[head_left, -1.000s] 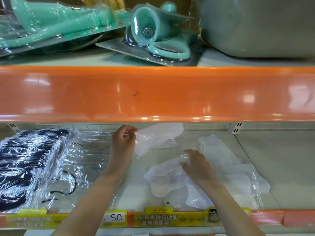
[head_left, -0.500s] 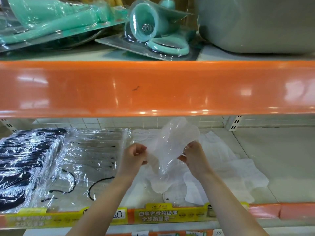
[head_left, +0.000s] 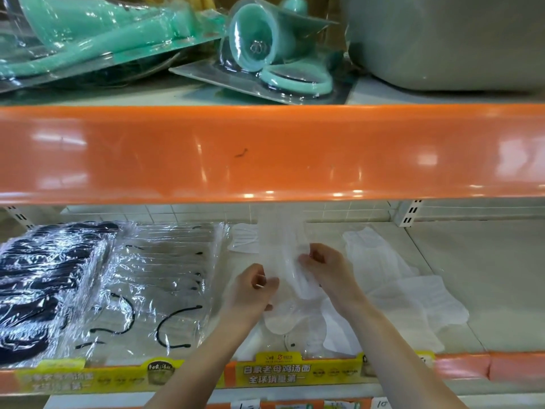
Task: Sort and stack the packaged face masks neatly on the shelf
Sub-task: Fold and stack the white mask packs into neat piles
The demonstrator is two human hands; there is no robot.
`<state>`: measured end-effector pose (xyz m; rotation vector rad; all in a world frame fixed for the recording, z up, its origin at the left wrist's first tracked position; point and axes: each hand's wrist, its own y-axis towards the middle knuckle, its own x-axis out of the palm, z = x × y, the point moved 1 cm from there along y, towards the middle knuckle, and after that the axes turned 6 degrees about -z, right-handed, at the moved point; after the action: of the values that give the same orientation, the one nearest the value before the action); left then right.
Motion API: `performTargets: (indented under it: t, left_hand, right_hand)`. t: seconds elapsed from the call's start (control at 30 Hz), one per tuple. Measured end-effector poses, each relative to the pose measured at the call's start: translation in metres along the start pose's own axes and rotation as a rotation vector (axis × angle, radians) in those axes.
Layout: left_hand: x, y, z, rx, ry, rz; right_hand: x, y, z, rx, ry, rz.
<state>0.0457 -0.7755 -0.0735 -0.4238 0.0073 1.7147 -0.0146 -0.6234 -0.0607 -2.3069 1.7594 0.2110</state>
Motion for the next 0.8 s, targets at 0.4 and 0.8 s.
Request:
performTargets:
  t: [0.4, 0.8]
  left_hand:
    - [-0.025, 0.017, 0.026, 0.091, -0.405, 0.042]
    - [-0.021, 0.002, 0.033, 0.787, 0.273, 0.588]
  right_hand:
    - [-0.001, -0.004, 0.004, 0.067, -0.062, -0.204]
    - [0.005, -0.023, -0.017, -0.129, -0.078, -0.312]
